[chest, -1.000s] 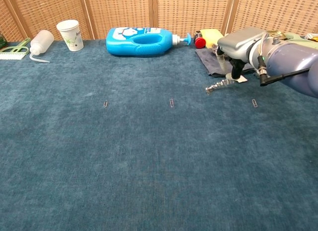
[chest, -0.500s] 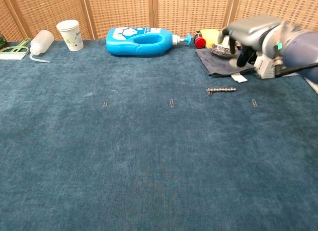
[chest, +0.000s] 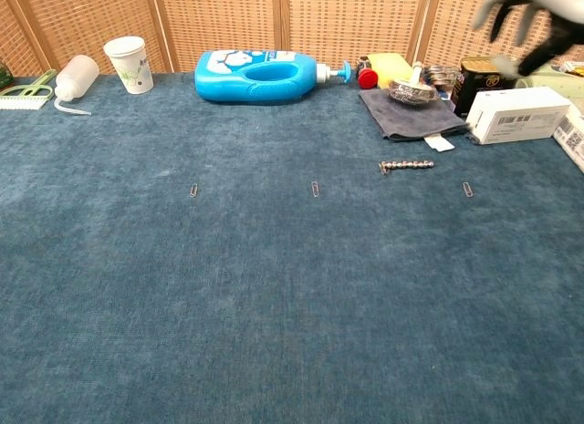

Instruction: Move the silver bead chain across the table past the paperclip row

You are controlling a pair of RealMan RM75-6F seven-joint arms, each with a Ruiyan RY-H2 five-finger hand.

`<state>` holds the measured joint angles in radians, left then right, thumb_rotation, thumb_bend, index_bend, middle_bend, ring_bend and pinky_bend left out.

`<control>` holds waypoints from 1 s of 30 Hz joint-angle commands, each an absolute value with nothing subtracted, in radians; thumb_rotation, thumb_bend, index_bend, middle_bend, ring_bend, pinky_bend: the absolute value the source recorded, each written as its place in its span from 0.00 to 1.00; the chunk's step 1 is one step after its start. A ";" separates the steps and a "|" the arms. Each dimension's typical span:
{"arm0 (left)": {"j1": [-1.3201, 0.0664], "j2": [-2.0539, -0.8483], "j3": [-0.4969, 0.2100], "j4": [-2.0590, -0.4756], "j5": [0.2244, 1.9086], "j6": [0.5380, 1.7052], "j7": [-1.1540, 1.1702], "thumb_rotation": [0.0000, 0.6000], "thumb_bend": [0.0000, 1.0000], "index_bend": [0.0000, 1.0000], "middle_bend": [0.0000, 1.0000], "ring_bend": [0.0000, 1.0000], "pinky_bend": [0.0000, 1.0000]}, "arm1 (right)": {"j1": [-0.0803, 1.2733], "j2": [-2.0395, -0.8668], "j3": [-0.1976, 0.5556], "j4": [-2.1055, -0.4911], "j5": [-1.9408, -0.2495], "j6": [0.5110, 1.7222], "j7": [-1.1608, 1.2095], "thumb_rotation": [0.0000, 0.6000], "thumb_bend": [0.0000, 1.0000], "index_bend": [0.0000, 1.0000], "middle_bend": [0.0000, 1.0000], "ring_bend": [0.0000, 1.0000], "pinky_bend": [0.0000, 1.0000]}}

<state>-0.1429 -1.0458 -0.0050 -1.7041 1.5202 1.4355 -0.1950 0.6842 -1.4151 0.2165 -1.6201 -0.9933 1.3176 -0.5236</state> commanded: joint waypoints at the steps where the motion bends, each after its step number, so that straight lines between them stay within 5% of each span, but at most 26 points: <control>1: -0.130 -1.062 0.003 -1.679 1.527 1.450 -0.183 0.97 0.35 0.30 0.37 0.33 0.61 | 0.623 -1.377 0.169 -1.656 -1.063 1.374 -0.485 1.00 0.45 0.33 0.39 0.41 0.55; 14: -0.045 -1.110 0.056 -1.634 1.536 1.511 -0.074 0.97 0.35 0.32 0.37 0.33 0.58 | 0.356 -1.332 -0.003 -1.645 -1.186 1.531 -0.348 1.00 0.45 0.36 0.39 0.41 0.54; 30: -0.023 -1.102 0.052 -1.706 1.542 1.522 -0.042 0.97 0.35 0.32 0.37 0.33 0.58 | 0.201 -1.357 -0.010 -1.621 -1.318 1.650 -0.302 1.00 0.45 0.36 0.39 0.40 0.54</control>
